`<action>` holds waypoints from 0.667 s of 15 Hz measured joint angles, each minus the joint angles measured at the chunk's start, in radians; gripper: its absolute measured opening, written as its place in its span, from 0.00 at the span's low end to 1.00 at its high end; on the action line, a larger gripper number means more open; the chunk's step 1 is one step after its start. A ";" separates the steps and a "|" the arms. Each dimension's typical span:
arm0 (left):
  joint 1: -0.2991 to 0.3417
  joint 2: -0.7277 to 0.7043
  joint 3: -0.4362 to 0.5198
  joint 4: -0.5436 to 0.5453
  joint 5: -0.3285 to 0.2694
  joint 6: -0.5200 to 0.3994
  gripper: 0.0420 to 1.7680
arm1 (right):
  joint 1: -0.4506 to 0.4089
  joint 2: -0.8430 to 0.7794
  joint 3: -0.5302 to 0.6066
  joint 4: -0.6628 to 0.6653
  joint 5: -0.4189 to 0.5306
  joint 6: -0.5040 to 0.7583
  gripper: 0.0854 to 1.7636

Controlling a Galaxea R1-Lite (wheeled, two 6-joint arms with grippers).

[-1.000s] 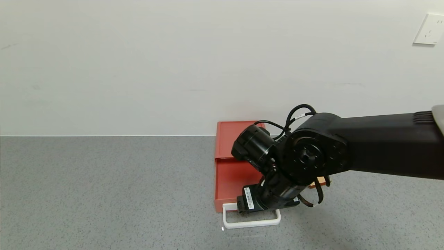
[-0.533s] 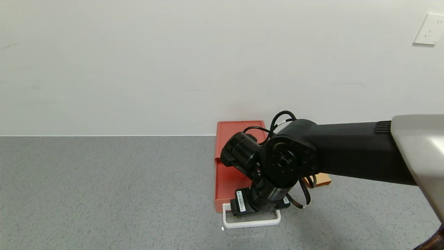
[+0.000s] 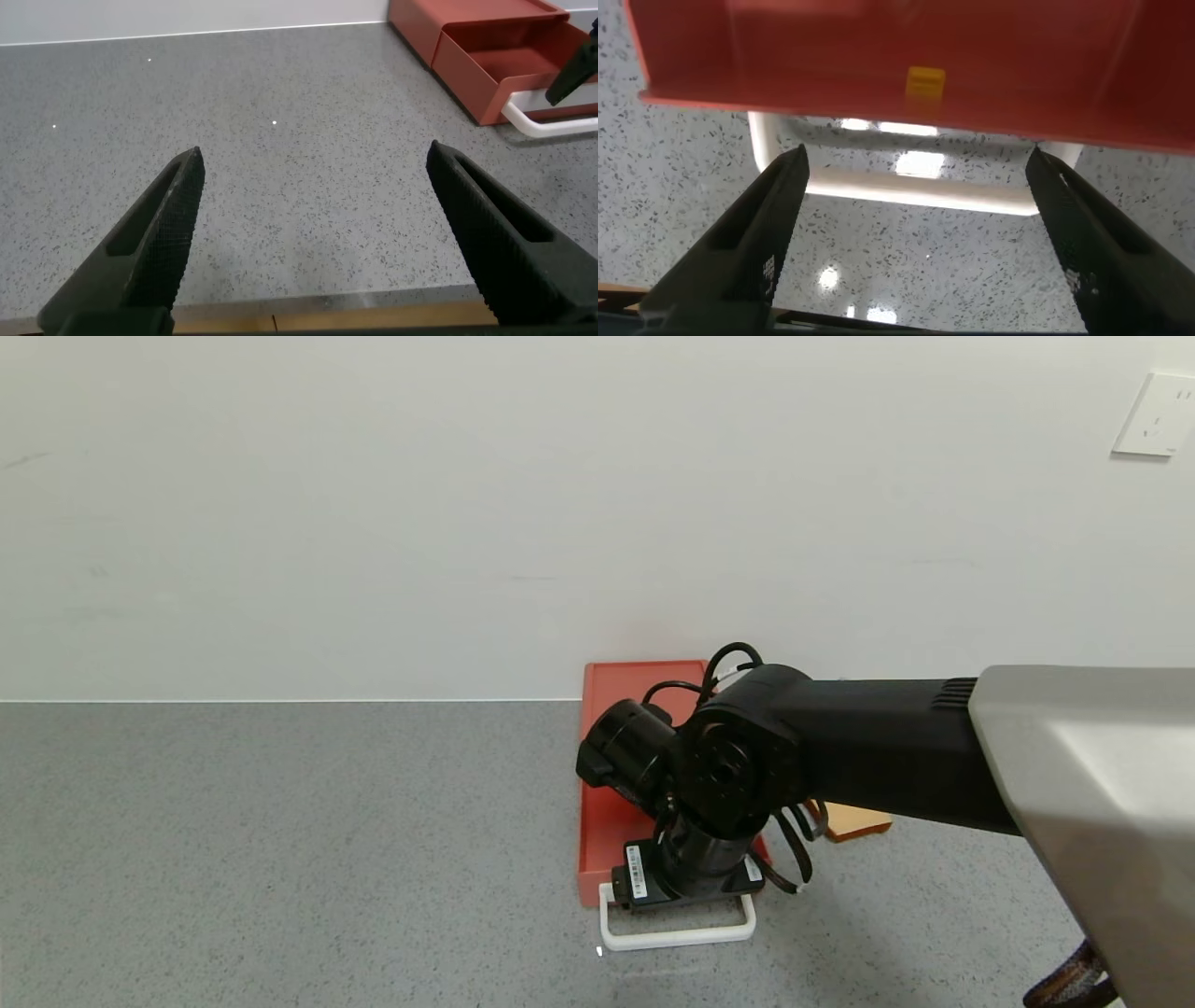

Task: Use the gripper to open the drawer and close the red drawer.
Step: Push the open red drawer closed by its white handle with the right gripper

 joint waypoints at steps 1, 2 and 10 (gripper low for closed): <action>0.000 0.000 0.000 0.000 0.000 0.001 0.97 | -0.002 0.002 -0.002 -0.004 -0.001 -0.001 0.97; 0.000 0.000 0.000 0.000 0.000 0.001 0.97 | -0.003 0.004 -0.003 -0.006 -0.002 -0.003 0.97; 0.000 0.000 0.000 0.000 0.000 0.000 0.97 | -0.010 0.021 -0.007 -0.100 -0.053 -0.018 0.97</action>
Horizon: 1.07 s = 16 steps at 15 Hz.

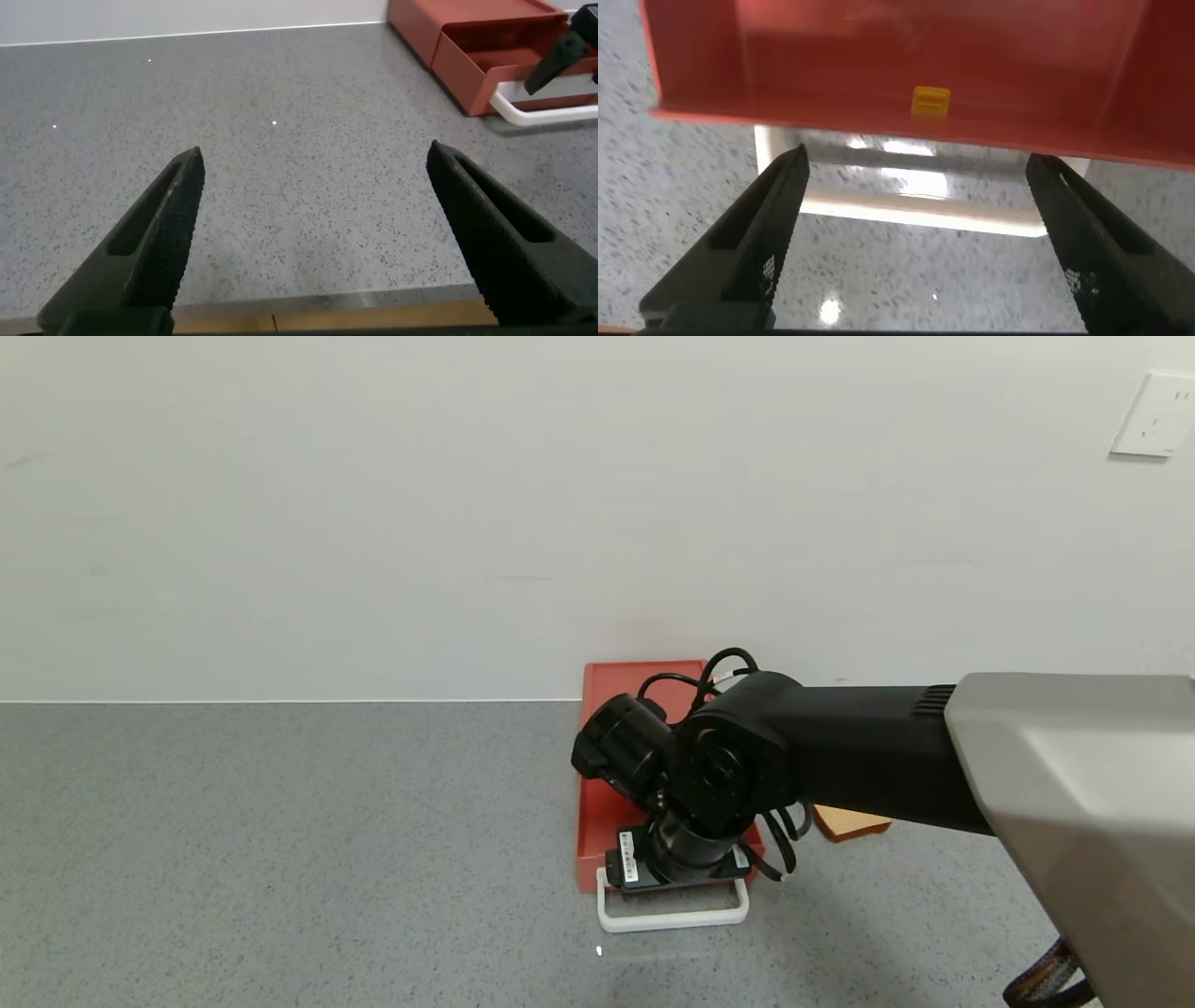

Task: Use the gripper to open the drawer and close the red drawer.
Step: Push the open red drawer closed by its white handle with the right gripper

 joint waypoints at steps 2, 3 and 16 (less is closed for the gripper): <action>0.000 0.000 0.000 0.000 0.000 0.000 0.97 | -0.004 0.002 0.000 -0.033 -0.023 -0.011 0.97; 0.000 0.000 0.000 0.000 0.000 0.000 0.97 | -0.004 0.003 0.000 -0.042 -0.036 -0.016 0.97; 0.000 0.000 0.000 0.000 0.000 0.000 0.97 | -0.050 0.032 0.000 -0.268 -0.072 -0.085 0.97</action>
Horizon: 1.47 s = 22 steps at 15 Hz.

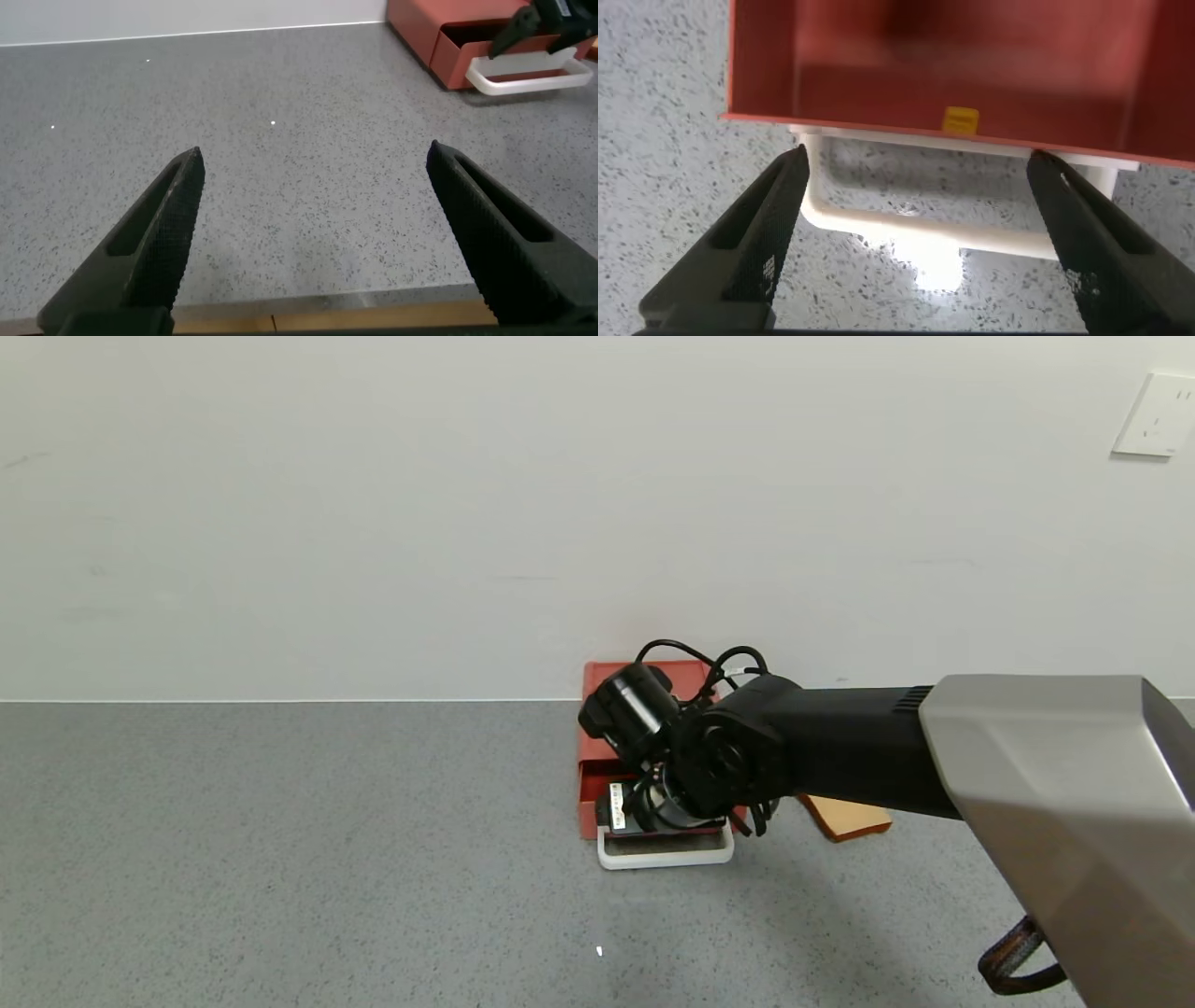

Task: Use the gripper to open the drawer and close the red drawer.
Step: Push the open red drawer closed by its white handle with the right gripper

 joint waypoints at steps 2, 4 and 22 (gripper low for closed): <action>0.000 0.000 0.000 0.000 0.000 0.000 0.97 | -0.011 0.005 0.000 -0.030 0.000 -0.015 0.97; 0.000 0.000 0.000 0.000 0.000 0.000 0.97 | -0.019 0.012 0.000 -0.050 0.000 -0.021 0.97; 0.000 0.000 0.000 0.002 0.001 0.000 0.97 | -0.066 0.045 0.000 -0.236 -0.001 -0.106 0.97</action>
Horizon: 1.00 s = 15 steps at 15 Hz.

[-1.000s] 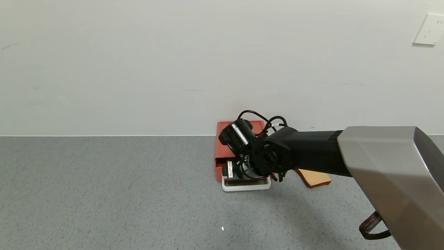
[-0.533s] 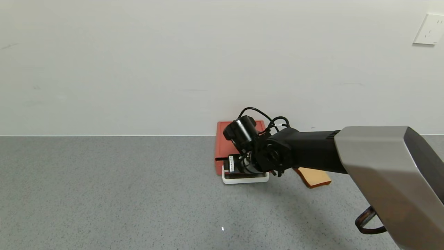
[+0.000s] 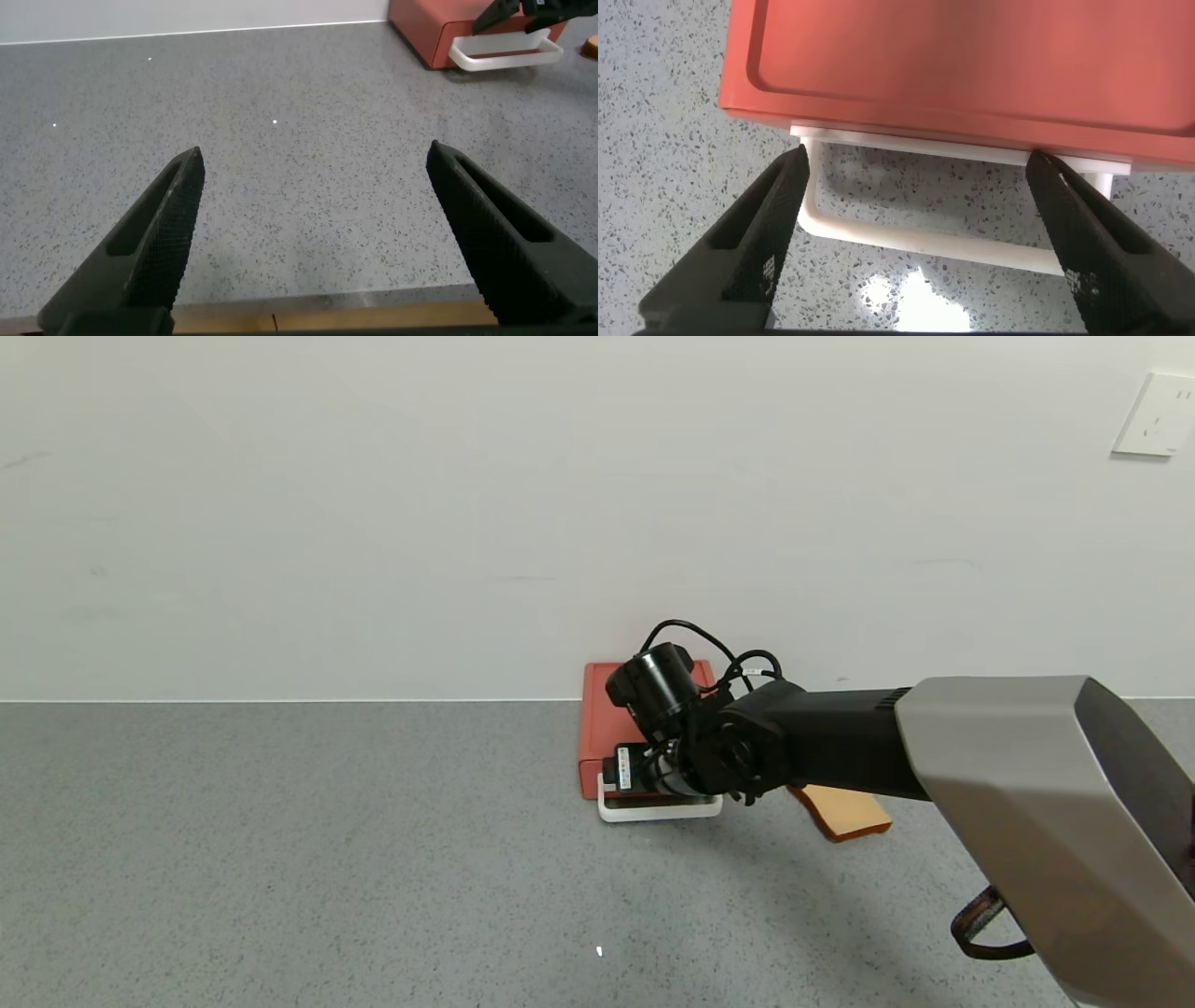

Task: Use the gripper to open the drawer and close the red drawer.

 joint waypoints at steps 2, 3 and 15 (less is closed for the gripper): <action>0.000 0.000 0.000 0.000 0.000 0.000 0.97 | -0.001 0.001 0.000 -0.010 0.001 -0.003 0.97; 0.000 0.000 0.000 0.000 0.000 0.000 0.97 | -0.001 0.001 0.000 -0.009 0.002 -0.006 0.97; 0.000 0.000 0.000 0.002 0.000 0.000 0.97 | 0.011 -0.235 0.094 0.068 0.116 -0.118 0.97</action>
